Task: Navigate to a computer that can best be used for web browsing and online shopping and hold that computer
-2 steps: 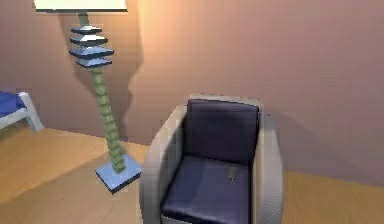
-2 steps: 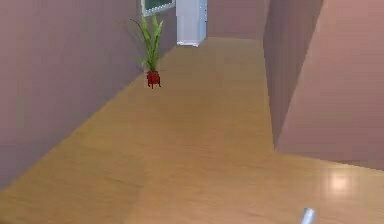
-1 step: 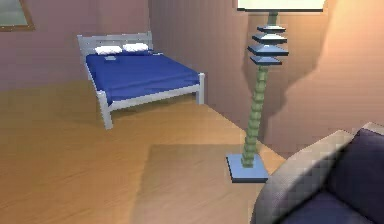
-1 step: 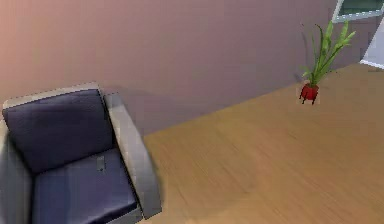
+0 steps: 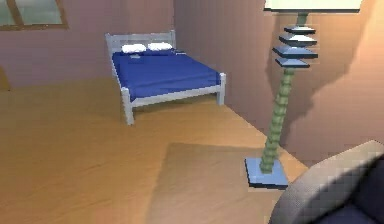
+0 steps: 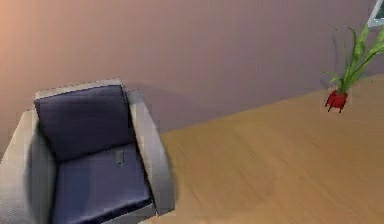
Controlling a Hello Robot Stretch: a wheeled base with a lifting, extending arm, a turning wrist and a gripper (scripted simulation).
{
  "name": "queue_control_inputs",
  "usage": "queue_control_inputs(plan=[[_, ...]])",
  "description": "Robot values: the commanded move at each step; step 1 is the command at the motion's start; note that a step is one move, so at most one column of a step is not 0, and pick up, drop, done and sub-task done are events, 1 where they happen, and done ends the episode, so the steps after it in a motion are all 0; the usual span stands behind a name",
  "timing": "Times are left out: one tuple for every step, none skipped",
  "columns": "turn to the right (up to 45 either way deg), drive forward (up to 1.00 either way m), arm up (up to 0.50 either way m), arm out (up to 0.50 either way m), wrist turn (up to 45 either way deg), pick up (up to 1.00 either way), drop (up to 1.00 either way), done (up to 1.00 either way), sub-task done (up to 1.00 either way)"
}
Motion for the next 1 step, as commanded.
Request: queue_control_inputs(plan=[[0.0, 0.05, 0.00, 0.00, 0.0, 0.00, 0.00, 0.00, 0.00]])
